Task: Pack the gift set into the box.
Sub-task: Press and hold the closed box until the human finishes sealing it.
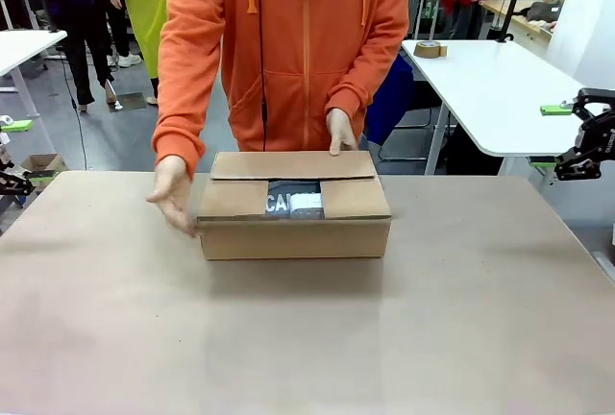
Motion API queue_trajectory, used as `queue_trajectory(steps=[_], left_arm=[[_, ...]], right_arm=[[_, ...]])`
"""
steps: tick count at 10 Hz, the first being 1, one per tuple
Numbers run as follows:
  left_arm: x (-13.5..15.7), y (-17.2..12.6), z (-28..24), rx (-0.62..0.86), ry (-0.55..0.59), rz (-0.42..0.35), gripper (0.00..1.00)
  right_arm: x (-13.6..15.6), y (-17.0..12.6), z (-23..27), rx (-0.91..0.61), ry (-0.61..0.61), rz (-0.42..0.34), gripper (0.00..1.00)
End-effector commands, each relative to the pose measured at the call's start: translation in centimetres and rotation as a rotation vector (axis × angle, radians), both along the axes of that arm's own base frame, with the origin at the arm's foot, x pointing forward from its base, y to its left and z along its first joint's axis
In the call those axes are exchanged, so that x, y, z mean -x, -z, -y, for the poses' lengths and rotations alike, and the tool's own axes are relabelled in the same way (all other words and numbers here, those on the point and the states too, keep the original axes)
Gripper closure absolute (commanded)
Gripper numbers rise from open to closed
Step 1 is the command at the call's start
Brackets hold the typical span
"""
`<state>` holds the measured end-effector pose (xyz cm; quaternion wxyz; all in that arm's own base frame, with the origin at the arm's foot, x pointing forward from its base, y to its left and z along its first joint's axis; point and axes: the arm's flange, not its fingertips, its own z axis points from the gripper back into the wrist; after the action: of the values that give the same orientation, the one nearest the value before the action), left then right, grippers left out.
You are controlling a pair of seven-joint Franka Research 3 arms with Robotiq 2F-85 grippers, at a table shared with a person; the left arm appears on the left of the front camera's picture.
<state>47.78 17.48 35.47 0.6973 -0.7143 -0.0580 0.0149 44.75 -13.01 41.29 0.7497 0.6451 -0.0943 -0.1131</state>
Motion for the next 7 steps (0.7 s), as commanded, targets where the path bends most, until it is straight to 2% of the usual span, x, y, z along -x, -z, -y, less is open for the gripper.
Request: queue_trajectory(steps=[1, 7], left_arm=[[0.44, -0.02, 0.37, -0.010, 0.000, 0.019, 0.00], [0.44, -0.02, 0.37, -0.010, 0.000, 0.019, 0.00]], right_arm=[[0.21, 0.03, 0.17, 0.011, -0.019, 0.022, 0.00], [0.21, 0.03, 0.17, 0.011, -0.019, 0.022, 0.00]])
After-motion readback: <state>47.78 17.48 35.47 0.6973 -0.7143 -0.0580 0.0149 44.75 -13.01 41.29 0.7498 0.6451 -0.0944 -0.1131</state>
